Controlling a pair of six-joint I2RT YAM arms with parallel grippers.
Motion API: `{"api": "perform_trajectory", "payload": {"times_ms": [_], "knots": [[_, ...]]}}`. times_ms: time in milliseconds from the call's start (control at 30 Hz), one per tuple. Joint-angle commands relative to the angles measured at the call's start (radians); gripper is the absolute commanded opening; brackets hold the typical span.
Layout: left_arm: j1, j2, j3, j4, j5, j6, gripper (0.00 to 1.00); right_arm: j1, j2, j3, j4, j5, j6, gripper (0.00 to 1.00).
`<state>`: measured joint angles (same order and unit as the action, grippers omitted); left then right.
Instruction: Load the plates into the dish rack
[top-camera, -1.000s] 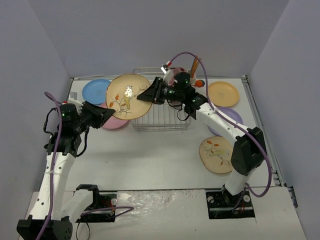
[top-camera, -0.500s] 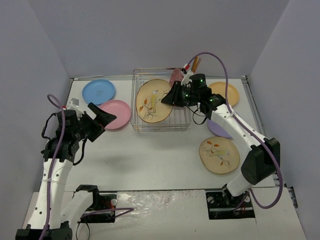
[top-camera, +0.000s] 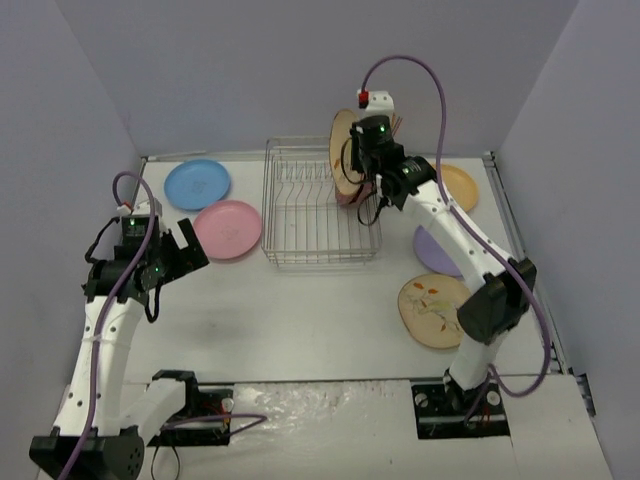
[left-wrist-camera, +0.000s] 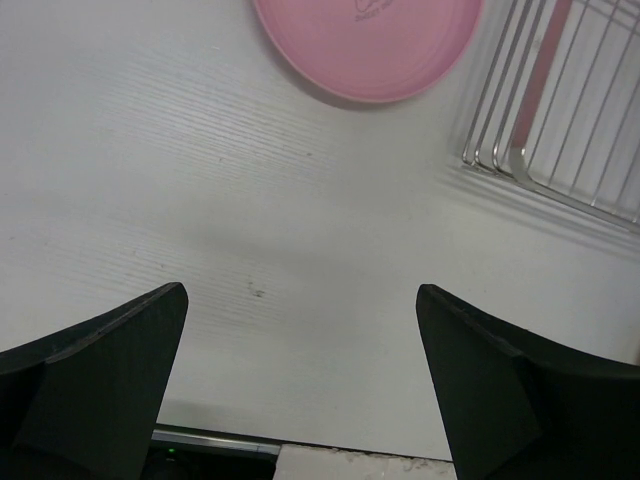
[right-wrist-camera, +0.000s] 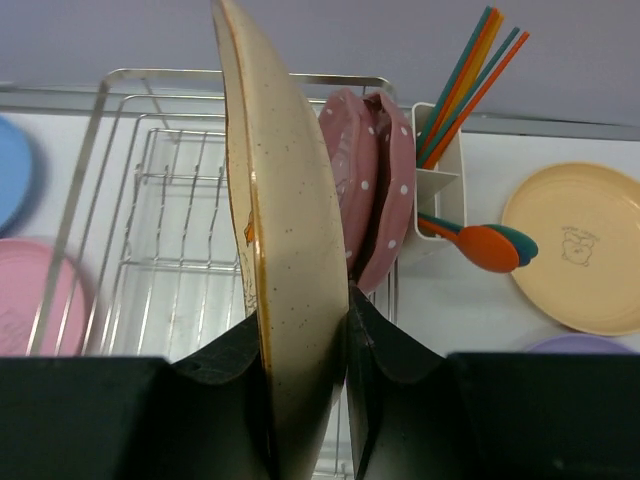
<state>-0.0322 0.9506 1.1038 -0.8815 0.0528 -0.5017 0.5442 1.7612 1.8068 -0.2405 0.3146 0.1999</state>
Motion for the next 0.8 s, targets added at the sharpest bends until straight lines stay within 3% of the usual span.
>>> {"api": "perform_trajectory", "payload": {"times_ms": [0,367,767], "knots": [[0.003,0.01,-0.023,0.052,-0.04,0.084,0.97,0.028,0.116,0.183,0.184,0.281,-0.082,0.0],[0.004,0.004,-0.146,0.124,-0.044,0.108,0.97,0.033,0.32,0.316,0.276,0.391,-0.118,0.0],[0.003,-0.003,-0.208,0.219,-0.065,0.092,0.97,0.037,0.43,0.281,0.279,0.406,-0.03,0.0]]}}
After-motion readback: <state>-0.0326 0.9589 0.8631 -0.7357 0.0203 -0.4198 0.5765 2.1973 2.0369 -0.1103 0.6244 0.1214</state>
